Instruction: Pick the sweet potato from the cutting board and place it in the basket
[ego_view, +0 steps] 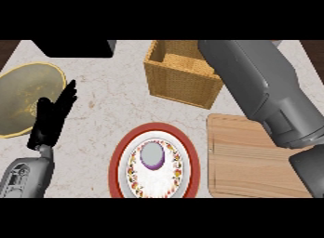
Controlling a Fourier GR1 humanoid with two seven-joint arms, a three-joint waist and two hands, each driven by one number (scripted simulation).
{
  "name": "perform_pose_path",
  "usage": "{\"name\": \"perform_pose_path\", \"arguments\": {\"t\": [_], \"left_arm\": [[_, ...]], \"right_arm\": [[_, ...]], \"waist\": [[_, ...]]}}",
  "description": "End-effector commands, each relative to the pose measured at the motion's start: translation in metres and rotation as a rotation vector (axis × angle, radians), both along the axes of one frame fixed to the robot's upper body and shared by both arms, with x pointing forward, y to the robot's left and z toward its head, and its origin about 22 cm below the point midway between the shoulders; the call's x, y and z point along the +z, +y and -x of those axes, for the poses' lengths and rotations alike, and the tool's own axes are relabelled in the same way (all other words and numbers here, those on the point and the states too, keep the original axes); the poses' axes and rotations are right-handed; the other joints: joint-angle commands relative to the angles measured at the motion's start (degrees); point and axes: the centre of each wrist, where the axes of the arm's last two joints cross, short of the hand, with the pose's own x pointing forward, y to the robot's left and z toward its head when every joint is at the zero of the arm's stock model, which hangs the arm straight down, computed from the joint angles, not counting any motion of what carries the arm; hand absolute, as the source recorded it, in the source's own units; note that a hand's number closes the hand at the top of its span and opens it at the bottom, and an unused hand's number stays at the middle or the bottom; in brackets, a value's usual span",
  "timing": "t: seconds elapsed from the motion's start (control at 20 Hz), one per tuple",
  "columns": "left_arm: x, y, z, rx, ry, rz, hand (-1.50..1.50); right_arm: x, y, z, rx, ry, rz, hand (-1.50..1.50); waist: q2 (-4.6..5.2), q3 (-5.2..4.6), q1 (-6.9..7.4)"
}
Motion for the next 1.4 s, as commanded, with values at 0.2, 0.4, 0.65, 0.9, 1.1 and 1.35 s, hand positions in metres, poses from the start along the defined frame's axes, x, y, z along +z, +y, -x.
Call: {"name": "perform_pose_path", "arguments": {"t": [0.2, 0.4, 0.65, 0.9, 1.1, 1.35], "left_arm": [[0.005, 0.0, -0.002, -0.013, -0.006, -0.009, 0.0], [0.003, 0.008, -0.009, -0.005, -0.022, -0.013, 0.0], [-0.002, 0.0, 0.01, -0.009, 0.008, -0.004, 0.0], [0.017, 0.001, 0.003, 0.007, 0.001, -0.021, 0.0], [0.0, 0.016, 0.01, 0.053, 0.013, 0.009, 0.0], [0.0, 0.017, 0.014, 0.056, 0.013, -0.023, 0.0]], "right_arm": [[-0.051, -0.023, -0.004, -0.06, 0.007, -0.25, -1.5], [-0.069, -0.036, -0.002, -0.036, -0.074, -0.27, -1.5], [-0.051, -0.035, 0.0, -0.068, -0.279, -0.364, -1.5], [-0.05, -0.067, -0.001, -0.196, -0.443, -0.389, -1.5], [-0.035, -0.095, 0.009, -0.268, -0.415, -0.416, -1.5], [-0.038, -0.152, 0.034, -0.339, -0.438, -0.533, -1.5]], "waist": [[0.16, 0.02, 0.5], [0.16, 0.01, 0.01], [-0.1, 0.03, 0.28], [-0.35, 0.06, -0.53], [-0.92, 0.0, -2.35], [-1.09, 0.04, -3.22]]}}
